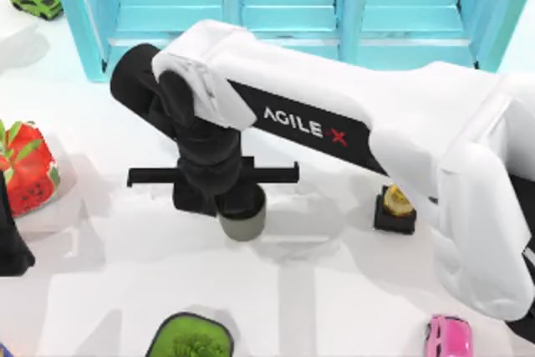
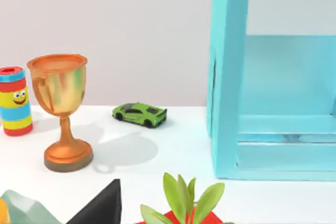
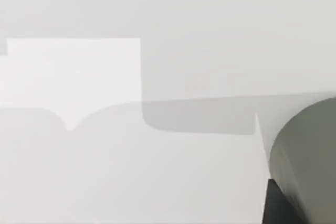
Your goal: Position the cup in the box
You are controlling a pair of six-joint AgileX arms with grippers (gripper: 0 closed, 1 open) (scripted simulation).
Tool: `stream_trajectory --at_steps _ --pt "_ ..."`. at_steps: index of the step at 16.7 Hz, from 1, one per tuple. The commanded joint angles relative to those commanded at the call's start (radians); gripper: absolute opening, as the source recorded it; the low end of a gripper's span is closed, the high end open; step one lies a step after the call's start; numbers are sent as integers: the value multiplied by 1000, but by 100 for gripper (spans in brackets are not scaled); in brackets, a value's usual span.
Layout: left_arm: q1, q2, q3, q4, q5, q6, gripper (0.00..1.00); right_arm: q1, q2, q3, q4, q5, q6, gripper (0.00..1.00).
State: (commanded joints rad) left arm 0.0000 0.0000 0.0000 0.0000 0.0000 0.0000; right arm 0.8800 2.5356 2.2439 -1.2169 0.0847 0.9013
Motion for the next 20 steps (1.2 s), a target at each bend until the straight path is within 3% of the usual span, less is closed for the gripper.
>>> stream_trajectory --at_steps 6,10,16,20 --pt "0 0 0 0 0 0 100 1 -3 -2 -1 -1 -2 0" --pt "0 0 0 0 0 0 100 -105 -112 -24 -17 -52 -108 0" --pt "0 0 0 0 0 0 100 -548 -523 -226 -57 -155 -548 0" --pt "0 0 0 0 0 0 100 -885 -736 -460 -121 -161 -892 0"
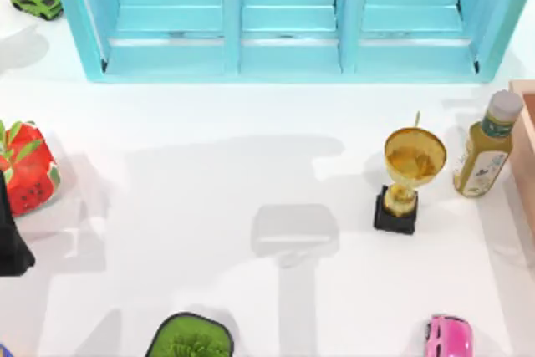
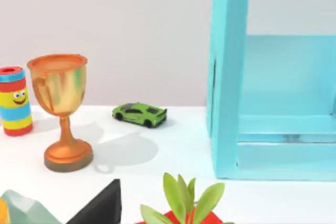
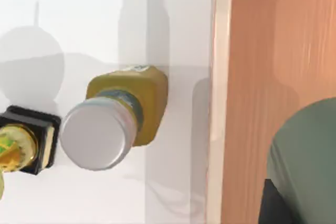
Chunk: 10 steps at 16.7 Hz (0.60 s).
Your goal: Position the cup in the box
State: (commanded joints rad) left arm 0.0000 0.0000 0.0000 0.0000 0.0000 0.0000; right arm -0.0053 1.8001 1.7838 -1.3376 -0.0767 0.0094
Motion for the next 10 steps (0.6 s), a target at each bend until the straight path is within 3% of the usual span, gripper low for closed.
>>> stream_trajectory --at_steps 5,10 --pt "0 0 0 0 0 0 100 -216 -71 -202 -45 27 -215 0" --pt "0 0 0 0 0 0 100 -226 -66 -214 -47 32 -228 0"
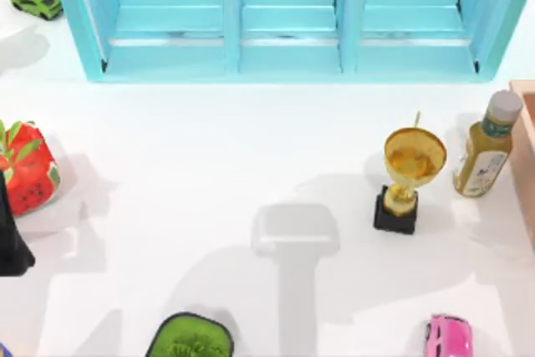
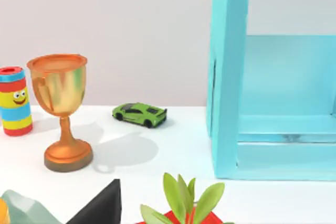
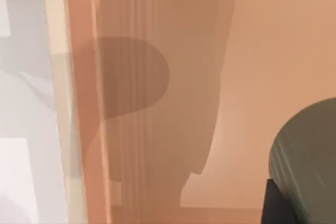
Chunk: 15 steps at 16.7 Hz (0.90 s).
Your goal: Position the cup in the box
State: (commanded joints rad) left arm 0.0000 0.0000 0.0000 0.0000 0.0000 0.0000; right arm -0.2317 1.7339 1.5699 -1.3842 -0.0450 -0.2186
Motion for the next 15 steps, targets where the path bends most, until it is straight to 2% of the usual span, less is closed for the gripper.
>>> stream_trajectory --at_steps 9,14,15 --pt "0 0 0 0 0 0 100 -19 18 -215 232 0 -17 0" --pt "0 0 0 0 0 0 100 -21 20 -232 249 -1 -18 0" --pt "0 0 0 0 0 0 100 -21 20 -232 249 -1 -18 8"
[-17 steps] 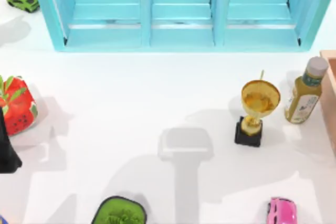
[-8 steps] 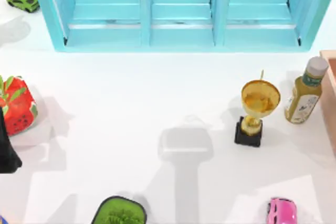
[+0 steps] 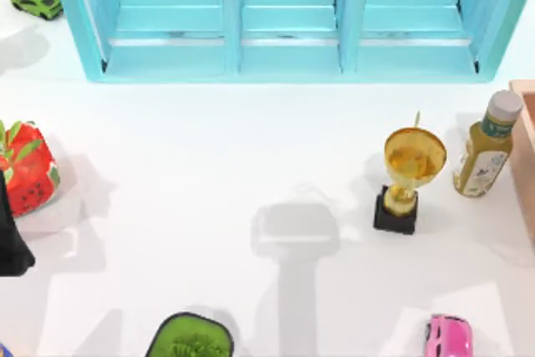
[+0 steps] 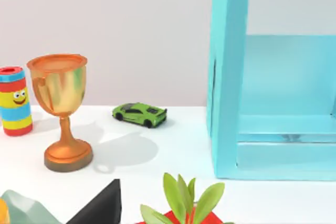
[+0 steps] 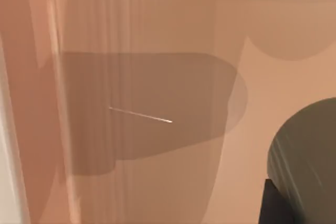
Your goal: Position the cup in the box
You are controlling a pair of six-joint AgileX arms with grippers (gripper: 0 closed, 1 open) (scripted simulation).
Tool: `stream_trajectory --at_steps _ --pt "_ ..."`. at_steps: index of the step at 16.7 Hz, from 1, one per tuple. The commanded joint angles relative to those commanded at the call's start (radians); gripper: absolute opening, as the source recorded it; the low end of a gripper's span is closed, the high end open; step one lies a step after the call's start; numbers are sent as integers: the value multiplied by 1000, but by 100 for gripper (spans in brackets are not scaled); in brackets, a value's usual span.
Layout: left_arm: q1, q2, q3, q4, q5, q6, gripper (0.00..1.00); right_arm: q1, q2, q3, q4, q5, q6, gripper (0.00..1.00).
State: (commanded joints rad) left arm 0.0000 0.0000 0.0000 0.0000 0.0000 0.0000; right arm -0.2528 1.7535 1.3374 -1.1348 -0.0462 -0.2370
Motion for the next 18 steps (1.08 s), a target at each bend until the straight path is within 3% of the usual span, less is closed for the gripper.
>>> stream_trajectory --at_steps 12,18 --pt "0 0 0 0 0 0 100 0 0 0 0 0 0 98" --pt "0 0 0 0 0 0 100 0 0 0 0 0 0 100"
